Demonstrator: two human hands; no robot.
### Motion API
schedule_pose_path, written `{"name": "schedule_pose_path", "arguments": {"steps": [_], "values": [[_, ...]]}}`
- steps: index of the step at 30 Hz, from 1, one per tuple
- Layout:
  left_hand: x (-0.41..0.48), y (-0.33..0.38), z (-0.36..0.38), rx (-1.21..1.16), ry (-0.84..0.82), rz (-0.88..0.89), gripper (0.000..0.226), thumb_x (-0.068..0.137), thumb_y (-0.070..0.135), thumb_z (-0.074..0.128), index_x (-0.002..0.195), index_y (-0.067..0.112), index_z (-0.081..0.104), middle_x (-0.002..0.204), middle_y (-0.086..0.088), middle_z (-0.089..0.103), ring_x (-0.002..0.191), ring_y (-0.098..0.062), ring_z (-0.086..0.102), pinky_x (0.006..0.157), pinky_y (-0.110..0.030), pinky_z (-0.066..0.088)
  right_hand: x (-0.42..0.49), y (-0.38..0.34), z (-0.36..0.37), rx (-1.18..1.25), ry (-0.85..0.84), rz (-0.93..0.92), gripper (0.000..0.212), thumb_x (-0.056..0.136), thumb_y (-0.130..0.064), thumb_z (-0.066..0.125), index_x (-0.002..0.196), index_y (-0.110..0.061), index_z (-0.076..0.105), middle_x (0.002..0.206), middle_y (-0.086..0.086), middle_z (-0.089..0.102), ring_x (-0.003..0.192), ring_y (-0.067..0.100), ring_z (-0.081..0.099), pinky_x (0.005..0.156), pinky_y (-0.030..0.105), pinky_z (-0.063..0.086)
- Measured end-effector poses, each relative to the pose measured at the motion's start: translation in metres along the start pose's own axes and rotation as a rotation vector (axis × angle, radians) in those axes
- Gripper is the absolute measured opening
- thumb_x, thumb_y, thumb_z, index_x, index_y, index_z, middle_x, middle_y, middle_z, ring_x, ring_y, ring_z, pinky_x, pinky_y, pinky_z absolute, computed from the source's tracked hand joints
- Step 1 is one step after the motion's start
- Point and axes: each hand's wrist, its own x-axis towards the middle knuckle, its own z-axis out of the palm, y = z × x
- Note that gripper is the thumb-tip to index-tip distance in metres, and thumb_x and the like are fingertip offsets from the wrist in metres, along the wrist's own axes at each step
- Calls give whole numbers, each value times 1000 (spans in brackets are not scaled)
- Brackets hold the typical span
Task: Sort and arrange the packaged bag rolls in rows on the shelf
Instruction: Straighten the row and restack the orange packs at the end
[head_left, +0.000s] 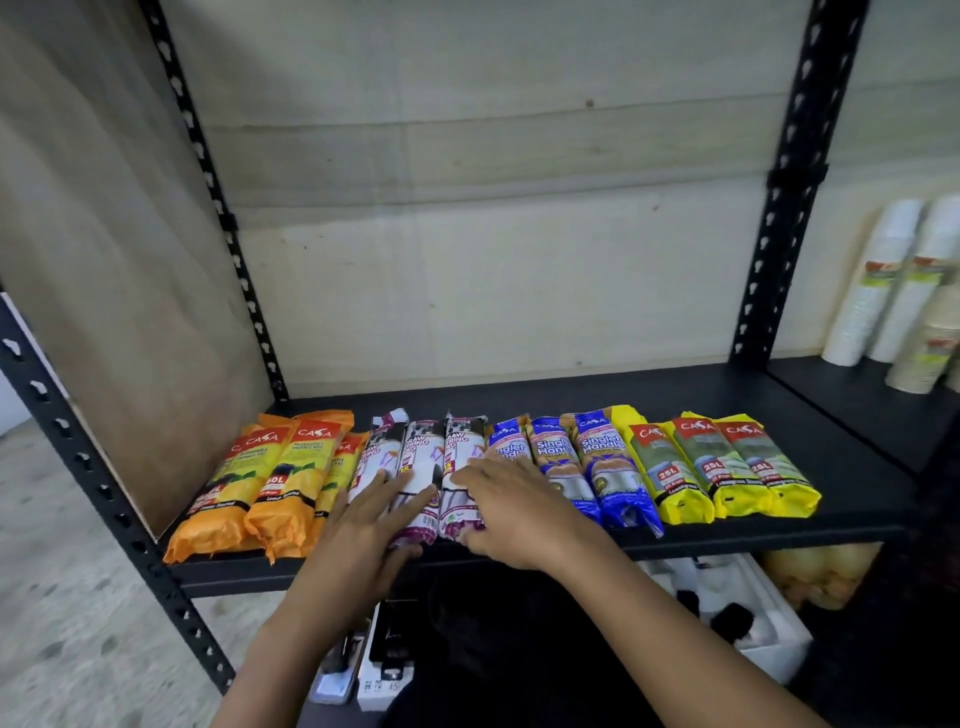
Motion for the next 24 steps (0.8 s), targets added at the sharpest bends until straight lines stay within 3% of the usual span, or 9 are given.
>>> {"name": "schedule_pose_path", "arguments": {"steps": [5,11,15,21,23,24], "values": [[1,0,-5,-124,3,-26,71,85,37,70,145,48,34,155,10,33,148,-15,19,117,-57,20,-5,-7,-3,3,16,14,73,93,-36,58,155,-23,22,151,8,36,139,30,31,116,45,20],[1,-1,-7,-151,-1,-33,78,81,42,74,144,54,30,151,12,32,147,-13,19,119,-54,16,-8,-7,-5,14,-19,20,71,95,-45,54,156,-25,23,158,6,22,145,31,14,118,44,16],[-1,2,-7,-65,15,-20,81,79,50,72,148,46,29,153,4,33,146,-19,23,119,-54,16,-5,-6,5,-4,-14,12,80,91,-56,53,157,-31,15,166,6,0,153,27,-9,122,54,-2],[-6,-8,-22,106,-55,-81,81,76,47,77,147,37,39,154,-6,35,142,-32,32,116,-49,7,-2,1,8,-107,-38,-21,82,93,-56,55,158,-37,8,168,2,-1,153,26,-9,121,57,-1],[-7,-6,-29,90,-98,-128,75,82,37,74,147,40,37,158,-6,28,143,-38,29,115,-47,16,-2,8,10,-127,-58,-27,79,95,-58,51,158,-39,6,168,1,0,154,26,-4,122,54,3],[-7,-4,-32,72,-121,-144,73,85,35,72,147,43,33,159,-4,24,143,-37,29,113,-46,29,-1,11,10,-129,-61,-33,77,96,-59,48,157,-40,7,168,0,1,154,26,-3,123,53,5]]}}
